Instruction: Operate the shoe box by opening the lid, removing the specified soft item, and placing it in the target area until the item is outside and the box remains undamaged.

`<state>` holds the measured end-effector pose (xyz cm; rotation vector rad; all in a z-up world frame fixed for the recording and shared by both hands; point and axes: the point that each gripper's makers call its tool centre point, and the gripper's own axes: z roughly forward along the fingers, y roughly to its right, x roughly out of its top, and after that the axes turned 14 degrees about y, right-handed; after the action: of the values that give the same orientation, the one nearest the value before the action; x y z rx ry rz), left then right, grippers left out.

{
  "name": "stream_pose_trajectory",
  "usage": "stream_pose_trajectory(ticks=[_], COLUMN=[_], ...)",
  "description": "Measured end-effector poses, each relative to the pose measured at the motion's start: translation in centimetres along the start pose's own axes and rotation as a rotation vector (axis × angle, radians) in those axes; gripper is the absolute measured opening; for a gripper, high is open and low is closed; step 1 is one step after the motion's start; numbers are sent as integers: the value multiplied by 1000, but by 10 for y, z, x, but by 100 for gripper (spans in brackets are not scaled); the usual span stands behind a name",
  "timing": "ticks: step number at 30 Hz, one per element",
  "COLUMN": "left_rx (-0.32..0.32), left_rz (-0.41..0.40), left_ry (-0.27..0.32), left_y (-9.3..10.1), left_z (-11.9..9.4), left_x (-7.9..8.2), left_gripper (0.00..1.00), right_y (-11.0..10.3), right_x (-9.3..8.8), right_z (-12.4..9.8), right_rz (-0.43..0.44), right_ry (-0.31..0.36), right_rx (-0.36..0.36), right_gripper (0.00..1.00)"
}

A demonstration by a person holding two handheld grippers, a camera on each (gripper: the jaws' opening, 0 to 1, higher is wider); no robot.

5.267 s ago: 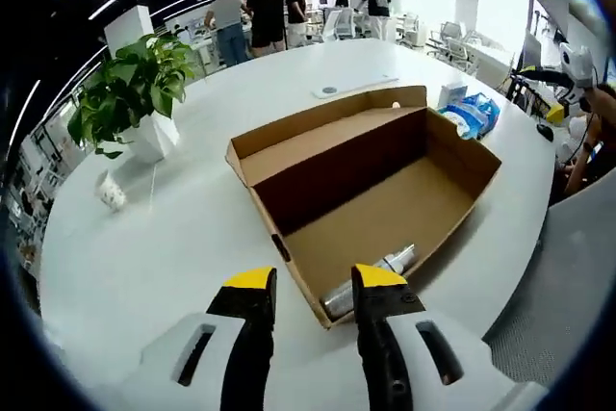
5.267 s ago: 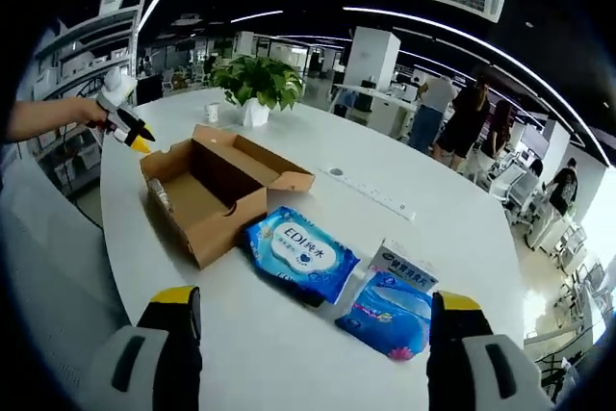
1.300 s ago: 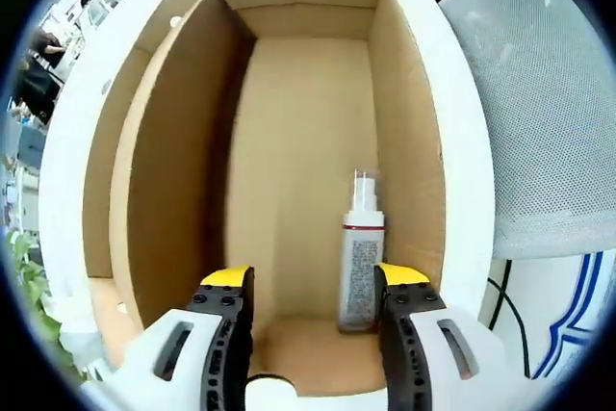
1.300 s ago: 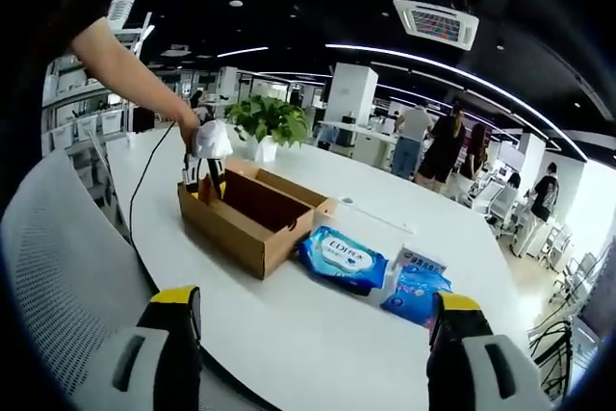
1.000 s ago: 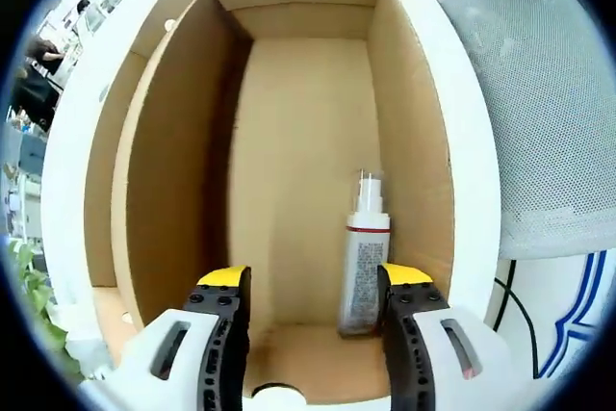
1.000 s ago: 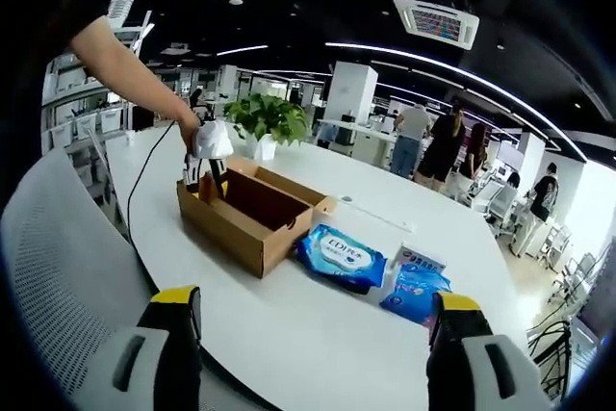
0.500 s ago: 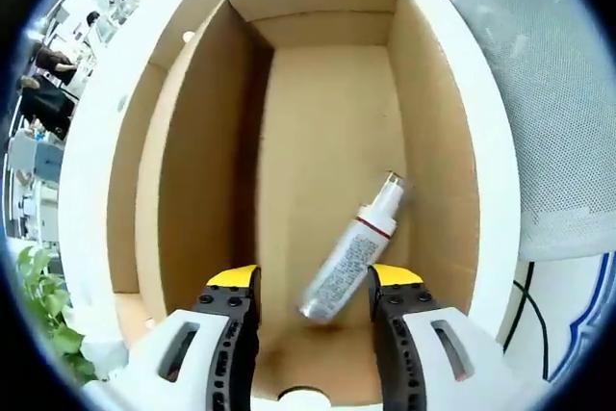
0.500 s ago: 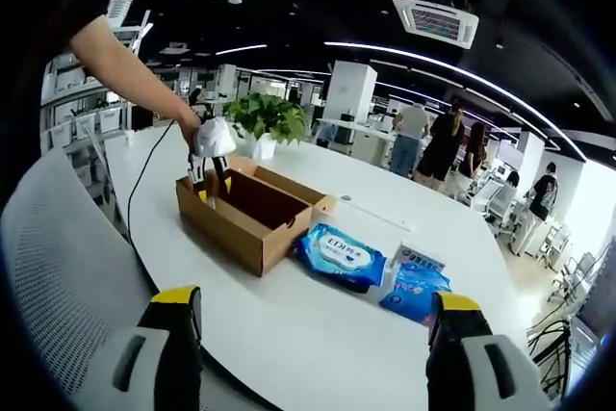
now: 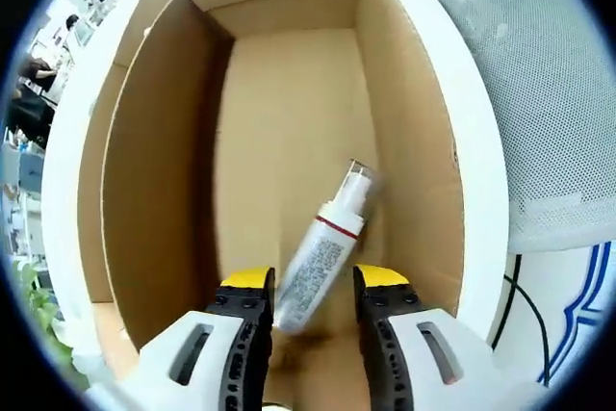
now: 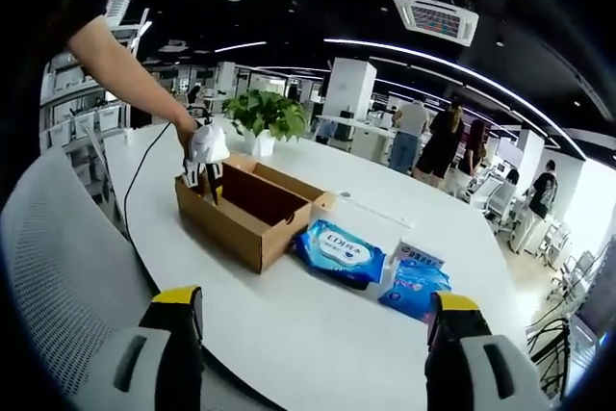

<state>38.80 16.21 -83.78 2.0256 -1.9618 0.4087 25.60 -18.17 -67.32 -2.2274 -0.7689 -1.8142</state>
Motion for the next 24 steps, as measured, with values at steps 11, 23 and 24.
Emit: stream_pose_trajectory(ticks=[11, 23, 24], left_rx=[-24, 34, 44], left_rz=[64, 26, 17], left_ry=[-59, -35, -33], left_y=[4, -4, -6], left_z=[10, 2, -1], left_x=[-16, -15, -16], left_gripper=[21, 20, 20], right_y=[3, 3, 3], right_x=[-2, -1, -1], right_z=[0, -1, -1], right_rz=[-5, -6, -6], right_ry=[-8, -9, -8], right_rx=[-14, -15, -16], right_gripper=[97, 97, 97])
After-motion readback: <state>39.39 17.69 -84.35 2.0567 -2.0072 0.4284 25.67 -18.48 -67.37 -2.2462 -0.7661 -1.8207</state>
